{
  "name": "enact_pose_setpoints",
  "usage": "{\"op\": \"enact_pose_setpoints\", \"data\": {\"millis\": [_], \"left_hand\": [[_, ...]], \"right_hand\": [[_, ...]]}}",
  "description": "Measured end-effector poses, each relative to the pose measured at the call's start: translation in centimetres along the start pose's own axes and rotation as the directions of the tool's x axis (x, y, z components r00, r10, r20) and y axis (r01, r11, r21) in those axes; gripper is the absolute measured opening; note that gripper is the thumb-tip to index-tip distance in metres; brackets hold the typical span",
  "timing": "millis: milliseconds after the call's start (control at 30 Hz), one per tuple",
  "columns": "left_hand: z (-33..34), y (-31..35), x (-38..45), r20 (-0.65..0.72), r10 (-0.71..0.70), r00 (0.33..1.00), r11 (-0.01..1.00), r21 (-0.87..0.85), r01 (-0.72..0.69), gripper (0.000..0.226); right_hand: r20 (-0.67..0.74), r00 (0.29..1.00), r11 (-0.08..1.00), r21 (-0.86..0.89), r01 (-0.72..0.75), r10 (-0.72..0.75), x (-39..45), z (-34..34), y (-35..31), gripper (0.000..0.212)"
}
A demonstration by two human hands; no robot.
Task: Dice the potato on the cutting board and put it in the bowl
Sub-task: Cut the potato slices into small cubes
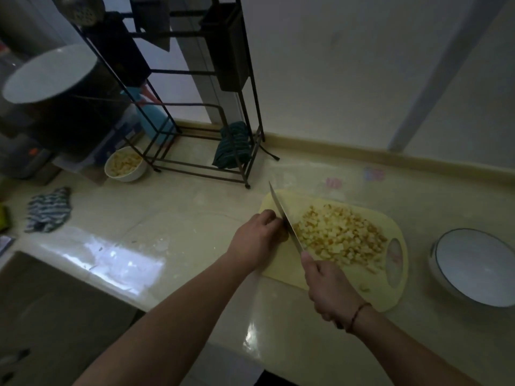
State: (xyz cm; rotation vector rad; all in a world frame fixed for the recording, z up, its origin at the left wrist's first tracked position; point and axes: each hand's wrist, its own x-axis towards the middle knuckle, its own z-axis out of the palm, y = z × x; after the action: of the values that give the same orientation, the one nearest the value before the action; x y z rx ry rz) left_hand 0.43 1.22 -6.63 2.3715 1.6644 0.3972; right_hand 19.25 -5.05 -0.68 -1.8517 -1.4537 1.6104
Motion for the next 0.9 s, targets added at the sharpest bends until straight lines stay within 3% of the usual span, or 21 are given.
{"op": "enact_pose_setpoints", "data": {"millis": [167,300,900], "left_hand": [[-0.4,-0.3,0.2,-0.020,0.085,0.996,0.996,0.043,-0.084,0.022],[-0.6,-0.8,0.2,-0.036,0.159,0.987,0.986,0.045,-0.158,0.036],[0.3,-1.8,0.2,-0.149,0.207,0.967,0.970,-0.102,-0.223,0.023]], "right_hand": [[-0.046,0.999,1.000,-0.008,0.023,-0.023,0.1,0.2,0.2,0.055],[-0.057,0.994,0.993,-0.080,0.090,-0.095,-0.3,0.2,0.4,0.057],[0.009,0.999,0.984,-0.171,0.050,-0.050,-0.2,-0.1,-0.3,0.057]]}}
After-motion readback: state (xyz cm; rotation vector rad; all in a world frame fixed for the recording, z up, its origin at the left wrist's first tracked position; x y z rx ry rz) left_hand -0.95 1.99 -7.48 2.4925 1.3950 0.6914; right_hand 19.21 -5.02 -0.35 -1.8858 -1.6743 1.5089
